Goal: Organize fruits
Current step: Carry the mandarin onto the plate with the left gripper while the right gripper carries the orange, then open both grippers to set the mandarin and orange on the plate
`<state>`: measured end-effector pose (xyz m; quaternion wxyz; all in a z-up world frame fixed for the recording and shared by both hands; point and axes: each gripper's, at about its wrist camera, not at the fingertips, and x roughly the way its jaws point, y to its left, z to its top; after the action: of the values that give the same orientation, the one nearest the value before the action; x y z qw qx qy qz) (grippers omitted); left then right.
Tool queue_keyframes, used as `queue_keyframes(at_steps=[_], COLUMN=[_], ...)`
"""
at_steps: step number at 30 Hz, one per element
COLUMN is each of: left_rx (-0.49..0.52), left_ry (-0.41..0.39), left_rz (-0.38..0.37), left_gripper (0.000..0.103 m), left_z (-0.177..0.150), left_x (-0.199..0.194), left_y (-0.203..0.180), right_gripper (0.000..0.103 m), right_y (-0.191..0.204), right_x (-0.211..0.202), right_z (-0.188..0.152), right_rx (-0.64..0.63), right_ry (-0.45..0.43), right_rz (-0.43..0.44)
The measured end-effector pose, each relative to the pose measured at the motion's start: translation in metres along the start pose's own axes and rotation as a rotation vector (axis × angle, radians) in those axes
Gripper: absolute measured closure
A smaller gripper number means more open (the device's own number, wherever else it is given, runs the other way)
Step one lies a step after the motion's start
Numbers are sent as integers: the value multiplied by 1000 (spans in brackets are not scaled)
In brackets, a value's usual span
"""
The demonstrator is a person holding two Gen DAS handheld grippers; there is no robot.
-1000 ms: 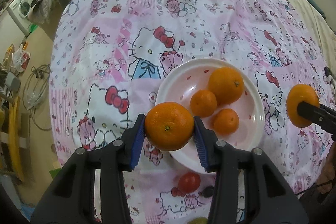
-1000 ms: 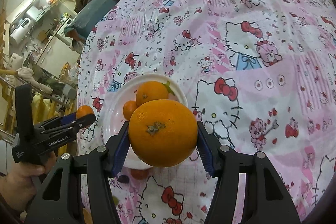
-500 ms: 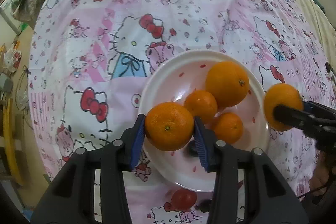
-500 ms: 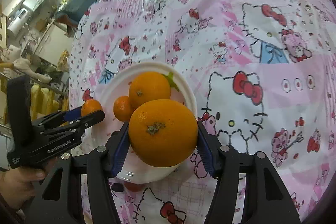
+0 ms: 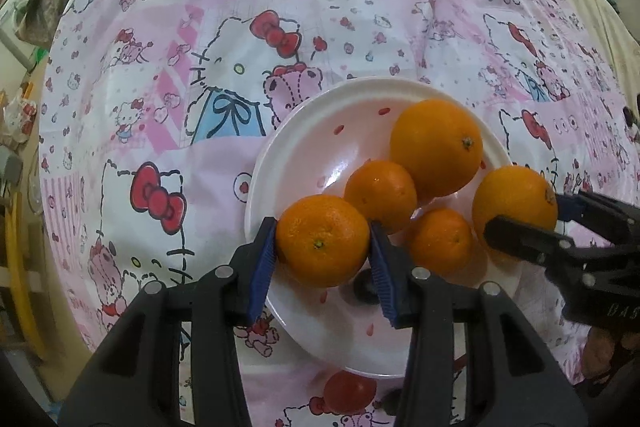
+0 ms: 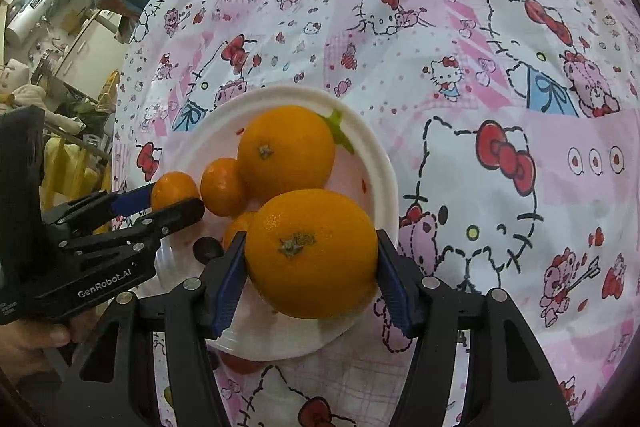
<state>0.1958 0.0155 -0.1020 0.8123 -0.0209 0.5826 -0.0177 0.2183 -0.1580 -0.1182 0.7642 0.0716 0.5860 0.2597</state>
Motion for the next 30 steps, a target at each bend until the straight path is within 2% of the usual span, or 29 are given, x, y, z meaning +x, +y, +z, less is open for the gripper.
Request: queue_keyframes(at_steps=[17,22,23,26,28,30], left_rx=[-2,-31,-30,-17,-4,0], left_ry=[-1,4,7,11,16,-2], left_rz=[4,-5,-4,-8,-12,-44], left_gripper=[62,62,62,61,54,26], left_z=[0,1,0,-1,-2,-3], left_x=[0,-2,-1,-1,-1,-5], left_y=[0,4,4,1,-1,-4], right_gripper=[39,39,36,17,15,15], right_y=[3,2,2,2,1,-2], right_x=[0,0,0,-5,-12,-17], right_z=[-2,-2,-2,-1,1,2], right_rx=[-6,-5,-4,5,12,30], right_ry=[-7,-4,-3,-27,-58,-75], right_rz=[-9,-12,-10,7,12,19])
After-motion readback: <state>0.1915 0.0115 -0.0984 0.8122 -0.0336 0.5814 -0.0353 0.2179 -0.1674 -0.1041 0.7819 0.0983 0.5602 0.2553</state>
